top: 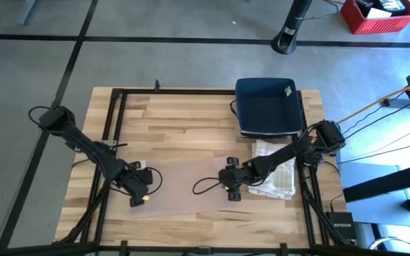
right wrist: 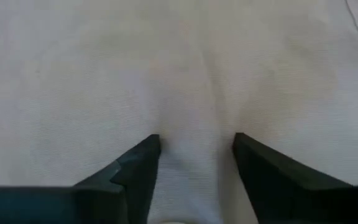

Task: Fold towel
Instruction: Fold the light brown towel

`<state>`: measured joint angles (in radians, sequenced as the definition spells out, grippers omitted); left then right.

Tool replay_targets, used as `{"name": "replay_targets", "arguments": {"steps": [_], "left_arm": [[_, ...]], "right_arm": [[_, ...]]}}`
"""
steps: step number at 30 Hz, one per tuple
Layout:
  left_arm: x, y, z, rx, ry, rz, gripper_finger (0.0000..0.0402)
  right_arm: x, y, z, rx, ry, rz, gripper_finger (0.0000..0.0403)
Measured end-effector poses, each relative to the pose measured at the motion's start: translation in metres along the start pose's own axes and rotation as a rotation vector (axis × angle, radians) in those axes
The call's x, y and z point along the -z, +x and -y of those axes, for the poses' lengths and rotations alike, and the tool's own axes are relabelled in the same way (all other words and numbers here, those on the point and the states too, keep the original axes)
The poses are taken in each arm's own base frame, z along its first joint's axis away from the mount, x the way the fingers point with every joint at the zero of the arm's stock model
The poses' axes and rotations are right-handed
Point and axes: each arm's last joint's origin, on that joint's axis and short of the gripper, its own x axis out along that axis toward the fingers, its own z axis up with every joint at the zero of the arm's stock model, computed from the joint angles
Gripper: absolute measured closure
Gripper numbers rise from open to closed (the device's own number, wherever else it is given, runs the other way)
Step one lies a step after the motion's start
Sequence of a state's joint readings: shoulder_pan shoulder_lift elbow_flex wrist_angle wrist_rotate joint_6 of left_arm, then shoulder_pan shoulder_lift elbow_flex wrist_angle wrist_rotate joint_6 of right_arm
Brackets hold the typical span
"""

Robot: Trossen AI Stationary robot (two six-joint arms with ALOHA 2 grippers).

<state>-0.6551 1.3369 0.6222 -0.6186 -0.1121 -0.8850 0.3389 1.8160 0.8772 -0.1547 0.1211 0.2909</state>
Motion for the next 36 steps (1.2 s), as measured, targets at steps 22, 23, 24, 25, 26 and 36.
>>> {"name": "replay_targets", "arguments": {"steps": [22,23,24,25,26,36], "left_arm": [[0.014,0.022,0.007,-0.118,0.02,-0.058,0.035],[0.014,0.022,0.007,-0.117,0.011,-0.059,0.0367],[0.014,0.022,0.007,-0.116,0.009,-0.06,0.0382],[0.014,0.022,0.007,-0.115,0.009,-0.06,0.0391],[0.014,0.022,0.007,-0.114,0.008,-0.059,0.0395],[0.01,0.013,0.01,-0.11,-0.007,-0.035,0.0397]], "right_arm": [[0.003,0.0,0.0,-0.003,-0.032,-0.028,0.0317],[0.003,0.0,0.0,-0.003,-0.038,-0.028,0.0335],[0.003,0.0,0.0,-0.003,-0.04,-0.028,0.0351],[0.003,0.0,0.0,-0.003,-0.042,-0.028,0.0367],[0.003,0.0,0.0,-0.003,-0.042,-0.028,0.0382],[0.003,-0.009,-0.009,0.06,-0.104,0.014,0.0398]]}}
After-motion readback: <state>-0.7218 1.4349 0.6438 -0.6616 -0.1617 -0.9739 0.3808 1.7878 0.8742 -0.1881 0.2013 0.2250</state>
